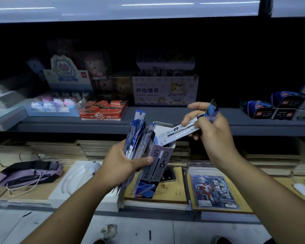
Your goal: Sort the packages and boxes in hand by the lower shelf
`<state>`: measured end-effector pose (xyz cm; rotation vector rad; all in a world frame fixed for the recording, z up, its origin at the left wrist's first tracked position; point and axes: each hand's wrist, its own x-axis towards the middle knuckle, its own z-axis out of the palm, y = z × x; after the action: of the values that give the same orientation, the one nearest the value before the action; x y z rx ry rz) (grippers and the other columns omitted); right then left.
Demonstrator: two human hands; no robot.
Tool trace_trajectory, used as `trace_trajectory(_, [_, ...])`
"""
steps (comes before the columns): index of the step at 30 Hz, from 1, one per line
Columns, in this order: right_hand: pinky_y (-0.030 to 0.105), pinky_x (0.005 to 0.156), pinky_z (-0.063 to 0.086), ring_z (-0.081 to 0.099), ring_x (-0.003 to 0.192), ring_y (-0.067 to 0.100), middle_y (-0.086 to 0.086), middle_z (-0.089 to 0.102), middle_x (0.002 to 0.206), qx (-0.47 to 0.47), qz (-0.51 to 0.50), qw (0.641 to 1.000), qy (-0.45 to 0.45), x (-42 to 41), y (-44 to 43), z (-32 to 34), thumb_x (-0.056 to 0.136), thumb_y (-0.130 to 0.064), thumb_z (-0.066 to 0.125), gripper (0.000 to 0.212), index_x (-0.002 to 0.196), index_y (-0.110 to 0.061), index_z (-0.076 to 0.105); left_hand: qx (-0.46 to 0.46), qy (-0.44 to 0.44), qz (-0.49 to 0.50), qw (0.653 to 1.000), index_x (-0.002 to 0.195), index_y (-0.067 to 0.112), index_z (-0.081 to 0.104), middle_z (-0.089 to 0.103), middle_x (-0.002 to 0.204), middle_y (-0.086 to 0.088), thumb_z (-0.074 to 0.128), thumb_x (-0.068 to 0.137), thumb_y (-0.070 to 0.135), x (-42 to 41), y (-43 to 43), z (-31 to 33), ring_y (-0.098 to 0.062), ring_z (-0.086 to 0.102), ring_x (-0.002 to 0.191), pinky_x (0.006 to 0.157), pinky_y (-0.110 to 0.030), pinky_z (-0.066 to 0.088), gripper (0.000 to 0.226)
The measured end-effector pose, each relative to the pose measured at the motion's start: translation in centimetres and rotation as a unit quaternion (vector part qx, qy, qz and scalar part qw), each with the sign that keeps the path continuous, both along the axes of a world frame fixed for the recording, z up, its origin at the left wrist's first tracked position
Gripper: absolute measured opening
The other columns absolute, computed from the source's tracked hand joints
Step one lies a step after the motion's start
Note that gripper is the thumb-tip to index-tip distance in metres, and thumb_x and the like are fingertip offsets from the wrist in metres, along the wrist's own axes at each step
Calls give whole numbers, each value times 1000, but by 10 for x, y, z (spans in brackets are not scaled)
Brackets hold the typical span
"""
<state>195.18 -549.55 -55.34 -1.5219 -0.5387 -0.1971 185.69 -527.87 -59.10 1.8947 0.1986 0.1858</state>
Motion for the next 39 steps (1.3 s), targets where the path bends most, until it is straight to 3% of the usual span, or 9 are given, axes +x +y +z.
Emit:
trace_trajectory(3, [28,68,44,57,73,27,-3,71,88,-135,49,989,-45,-10,4,7,88,-10,44,29,109,-21,60,1,-11,-4,1000,107,22,66,78,96,10,89,73,19,-6,-5,1,-11,76,88,79,-31,62,41])
trace_trajectory(7, [16,78,46,56,91,0,-6,49,107,-263,-17,962,-78,-23,13,9,90,-10,60,21,104,-27,63,0,-37,17,999,108,25,67,78,98,13,90,72,20,-18,-12,4,-7,75,91,80,-28,62,44])
trace_trajectory(11, [16,64,44,55,73,2,-4,55,104,-197,-60,978,17,-47,13,3,87,-13,73,31,111,-24,55,-7,-62,51,997,103,25,69,78,93,16,90,71,21,-37,-22,7,-4,74,88,82,-27,58,38])
trace_trajectory(15, [21,47,44,62,58,12,2,66,100,-122,-14,978,168,-80,1,1,90,-29,76,34,113,-25,52,-23,-76,68,994,104,22,73,78,94,12,90,71,17,-60,-40,4,-5,74,89,85,-31,58,37])
trace_trajectory(19, [21,37,39,56,41,7,3,66,72,-179,-14,976,121,-110,-13,-4,98,-32,66,13,97,-19,68,-46,-71,50,995,105,20,73,79,94,8,88,74,15,-86,-60,-9,-9,75,90,83,-33,60,35])
trace_trajectory(26, [27,46,37,49,48,22,2,52,53,-184,-37,975,119,-129,-27,-23,94,-12,58,20,75,-14,64,-39,-45,27,998,114,17,68,78,98,8,90,72,18,-106,-76,-27,-6,74,92,81,-24,59,48])
trace_trajectory(33, [26,44,34,43,44,22,13,42,60,-137,-37,982,128,-122,-32,-48,92,-4,55,10,88,5,55,-11,-31,44,998,121,20,66,77,106,7,92,70,28,-101,-81,-50,-10,73,99,91,-39,60,58])
trace_trajectory(37, [34,50,34,39,53,27,26,44,71,-139,-56,982,118,-115,-34,-58,93,-5,52,5,93,-4,57,24,-16,36,999,118,28,65,76,103,13,91,72,31,-93,-85,-50,-3,72,94,83,-29,61,53])
trace_trajectory(39, [39,51,38,44,53,32,13,52,76,-157,-60,979,112,-113,-37,-65,94,-9,57,8,98,-16,59,46,-11,32,998,117,32,64,75,102,17,90,74,32,-91,-83,-56,1,71,93,76,-17,58,50])
